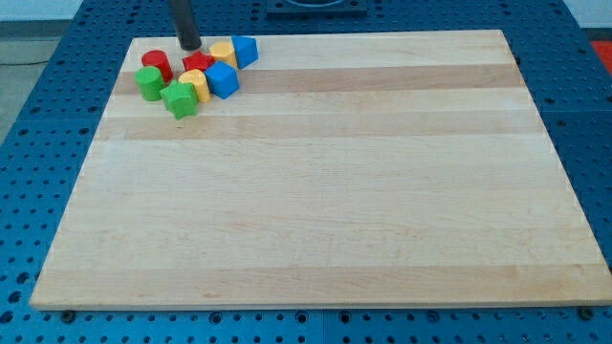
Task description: Separate the blue triangle from yellow hexagon
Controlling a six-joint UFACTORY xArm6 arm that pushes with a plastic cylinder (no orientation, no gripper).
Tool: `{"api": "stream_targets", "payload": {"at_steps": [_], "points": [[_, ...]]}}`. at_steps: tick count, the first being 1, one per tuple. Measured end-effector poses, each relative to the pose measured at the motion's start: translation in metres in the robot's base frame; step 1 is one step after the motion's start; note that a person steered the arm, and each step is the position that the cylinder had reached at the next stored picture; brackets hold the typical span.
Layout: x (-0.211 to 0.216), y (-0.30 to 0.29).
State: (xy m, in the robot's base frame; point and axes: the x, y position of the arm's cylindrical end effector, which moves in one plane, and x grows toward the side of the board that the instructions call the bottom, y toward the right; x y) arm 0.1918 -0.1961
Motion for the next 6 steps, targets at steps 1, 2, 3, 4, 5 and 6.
{"api": "stream_targets", "payload": {"at_steps": [1,2,3,4,5,6], "points": [[0.004,0.04],[0.025,0.07],[0.044,0.071],[0.048,0.074],[0.028,0.077],[-0.001,0.073]]}}
